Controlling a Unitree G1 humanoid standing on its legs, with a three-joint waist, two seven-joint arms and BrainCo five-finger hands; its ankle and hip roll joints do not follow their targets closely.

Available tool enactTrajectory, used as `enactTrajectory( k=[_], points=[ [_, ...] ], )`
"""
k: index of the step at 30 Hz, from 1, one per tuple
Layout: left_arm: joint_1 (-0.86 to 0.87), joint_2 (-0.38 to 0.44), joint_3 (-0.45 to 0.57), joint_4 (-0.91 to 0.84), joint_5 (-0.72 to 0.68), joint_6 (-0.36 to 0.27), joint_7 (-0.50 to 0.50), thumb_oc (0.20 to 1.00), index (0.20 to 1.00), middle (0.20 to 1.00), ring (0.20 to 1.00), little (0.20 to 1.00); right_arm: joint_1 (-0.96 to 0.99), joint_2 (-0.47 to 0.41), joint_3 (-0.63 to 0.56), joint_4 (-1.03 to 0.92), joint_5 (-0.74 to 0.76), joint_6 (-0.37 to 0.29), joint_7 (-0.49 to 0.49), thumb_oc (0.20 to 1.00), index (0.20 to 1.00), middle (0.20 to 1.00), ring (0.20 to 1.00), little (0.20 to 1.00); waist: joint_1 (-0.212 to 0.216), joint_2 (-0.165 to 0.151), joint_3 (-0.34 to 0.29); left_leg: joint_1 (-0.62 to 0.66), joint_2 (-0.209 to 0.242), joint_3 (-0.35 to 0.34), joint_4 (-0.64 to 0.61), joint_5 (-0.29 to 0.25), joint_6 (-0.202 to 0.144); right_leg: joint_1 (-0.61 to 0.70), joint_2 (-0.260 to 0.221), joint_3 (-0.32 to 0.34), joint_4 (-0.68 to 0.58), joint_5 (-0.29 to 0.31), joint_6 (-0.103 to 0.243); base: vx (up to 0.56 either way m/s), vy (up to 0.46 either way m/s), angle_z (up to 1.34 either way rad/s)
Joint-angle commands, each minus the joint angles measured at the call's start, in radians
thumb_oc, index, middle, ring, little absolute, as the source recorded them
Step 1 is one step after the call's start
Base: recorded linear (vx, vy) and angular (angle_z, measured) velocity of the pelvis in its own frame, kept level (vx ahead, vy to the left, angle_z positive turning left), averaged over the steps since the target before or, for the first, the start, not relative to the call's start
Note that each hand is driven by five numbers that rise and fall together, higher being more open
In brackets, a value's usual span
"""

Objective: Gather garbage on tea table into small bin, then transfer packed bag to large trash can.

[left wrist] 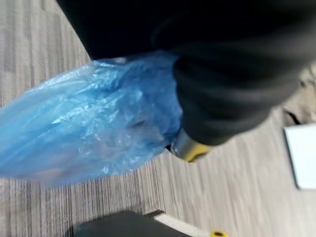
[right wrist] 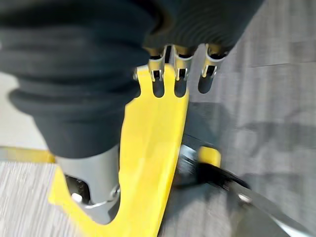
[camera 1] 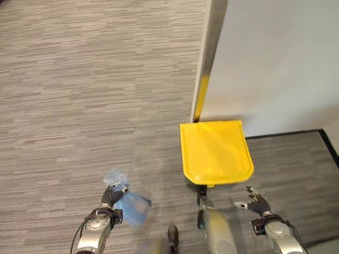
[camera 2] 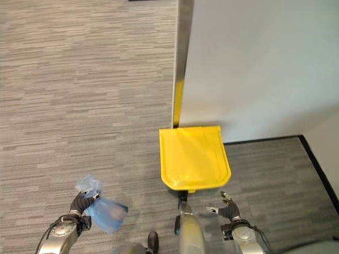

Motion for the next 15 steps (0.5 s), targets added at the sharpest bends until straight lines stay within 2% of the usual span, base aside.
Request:
enactTrajectory(
  k=[1,5,15],
  points=[
    [-0.007,0.068,0.005,-0.071,-0.004,-0.058,0.0,0.2,0.2,0.2,0.2,0.2,-0.01,-0.032,-0.041,-0.021,0.046,-0.04,-0.033,1.0,1.0,1.0,1.0,1.0,-0.038,-0.05,-0.055,0.096,0.023,-0.007,0.047,-0.111,-0.07,-0.052,-0.023,0.049,0.06,0.011,0.125,0.05,-0.05,0.17],
    [-0.034,0.074,0.003,-0.068,-0.008,-0.068,0.006,0.2,0.2,0.2,0.2,0.2,-0.026,-0.035,-0.069,-0.016,0.082,-0.053,-0.052,1.0,1.0,1.0,1.0,1.0,-0.057,-0.033,-0.066,0.107,0.043,0.001,-0.009,-0.096,-0.071,-0.088,-0.002,0.048,0.072,0.009,0.125,0.05,-0.018,0.13],
    [-0.023,0.067,-0.003,-0.102,0.006,-0.066,-0.022,0.2,0.2,0.2,0.2,0.2,-0.086,-0.001,-0.023,-0.058,0.104,-0.06,-0.028,1.0,1.0,1.0,1.0,1.0,-0.05,-0.024,-0.076,0.13,0.015,0.037,-0.072,-0.129,-0.04,-0.112,0.008,0.089,0.044,0.049,0.145,-0.02,0.04,-0.14]
  ],
)
